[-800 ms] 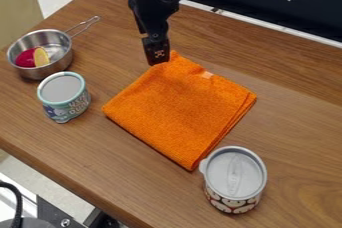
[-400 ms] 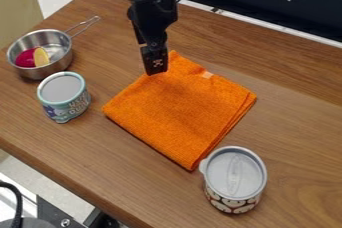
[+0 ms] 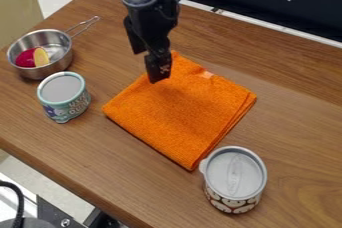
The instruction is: Move the orange clothe to the top left of the table
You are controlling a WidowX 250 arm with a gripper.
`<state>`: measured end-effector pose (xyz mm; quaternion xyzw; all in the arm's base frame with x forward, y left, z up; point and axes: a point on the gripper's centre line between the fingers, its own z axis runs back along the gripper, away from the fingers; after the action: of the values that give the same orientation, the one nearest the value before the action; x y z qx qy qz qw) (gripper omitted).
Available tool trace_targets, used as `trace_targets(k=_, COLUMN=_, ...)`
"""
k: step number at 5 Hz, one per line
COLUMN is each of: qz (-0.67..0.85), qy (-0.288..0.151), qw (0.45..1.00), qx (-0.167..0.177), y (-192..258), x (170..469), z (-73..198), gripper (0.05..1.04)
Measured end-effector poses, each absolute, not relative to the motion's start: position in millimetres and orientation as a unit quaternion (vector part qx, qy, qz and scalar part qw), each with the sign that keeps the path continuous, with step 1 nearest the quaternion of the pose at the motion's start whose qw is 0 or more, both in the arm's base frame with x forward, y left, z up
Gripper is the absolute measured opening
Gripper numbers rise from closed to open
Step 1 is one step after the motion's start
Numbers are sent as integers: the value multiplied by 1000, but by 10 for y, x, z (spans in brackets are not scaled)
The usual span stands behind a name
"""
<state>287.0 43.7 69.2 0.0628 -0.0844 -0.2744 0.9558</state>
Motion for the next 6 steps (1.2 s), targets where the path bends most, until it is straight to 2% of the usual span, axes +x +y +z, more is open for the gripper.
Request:
trace_targets(k=1, qz=-259, qy=-87, qw=961, qx=48, y=328, x=2847, z=671, gripper=715)
trace_targets(k=2, qz=-238, qy=-81, qw=967, qx=45, y=265, x=2832, z=670, gripper=422)
trace_targets(k=3, qz=-220, qy=-86, qw=971, qx=47, y=195, x=2854, z=662, gripper=189)
trace_targets(k=4, qz=-199, qy=-70, qw=976, qx=56, y=133, x=2858, z=495, gripper=62)
trace_targets(k=6, qz=-155, qy=-44, qw=986, qx=40, y=36, x=2825, z=223, gripper=53)
